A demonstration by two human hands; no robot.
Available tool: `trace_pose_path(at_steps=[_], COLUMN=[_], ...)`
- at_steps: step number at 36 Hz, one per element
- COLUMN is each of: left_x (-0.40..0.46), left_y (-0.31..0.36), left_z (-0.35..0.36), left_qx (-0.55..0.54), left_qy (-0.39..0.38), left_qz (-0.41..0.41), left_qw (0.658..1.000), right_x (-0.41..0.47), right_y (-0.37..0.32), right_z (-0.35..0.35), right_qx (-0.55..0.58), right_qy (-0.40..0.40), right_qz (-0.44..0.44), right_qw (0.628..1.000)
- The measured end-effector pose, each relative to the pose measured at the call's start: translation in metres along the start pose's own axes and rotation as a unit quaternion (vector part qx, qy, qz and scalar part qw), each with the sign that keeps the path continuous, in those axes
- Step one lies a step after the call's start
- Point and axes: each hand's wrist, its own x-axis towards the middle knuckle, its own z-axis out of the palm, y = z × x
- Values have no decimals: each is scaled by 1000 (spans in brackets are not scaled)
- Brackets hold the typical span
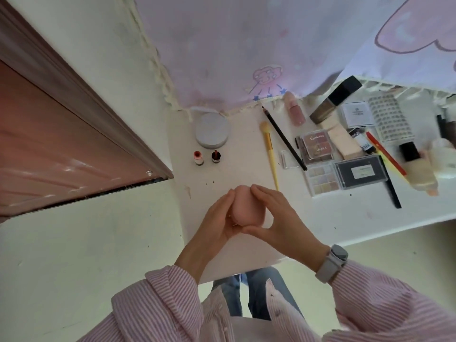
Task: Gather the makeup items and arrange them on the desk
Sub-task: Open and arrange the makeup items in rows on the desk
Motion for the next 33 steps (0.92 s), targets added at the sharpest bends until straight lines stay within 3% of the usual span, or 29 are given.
trace_pose_path(at_steps=[4,9,15,22,28,33], left_x=[4,6,9,14,20,19], left_y=[2,9,13,13,17,22], left_z=[3,1,-4,-2,-5,-6], left_qx=[-21,-49,-117,-31,-7,-5], left_qy=[37,46,11,-5,-19,-45], left_qz=[23,-5,-27,-26,-45,-70], left_qw=[999,998,993,999,999,997], right_x=[3,5,7,14,18,23], right_y=[-2,1,2,-6,-10,-13], right_z=[4,-4,-11,-14,-18,-21], right_qx=[-49,-89,-69,-20,-109,-113], right_qy=[31,-16,-10,-12,-28,-38], right_qz=[-25,-105,-65,-52,-92,-89], right_qw=[998,990,995,998,989,989])
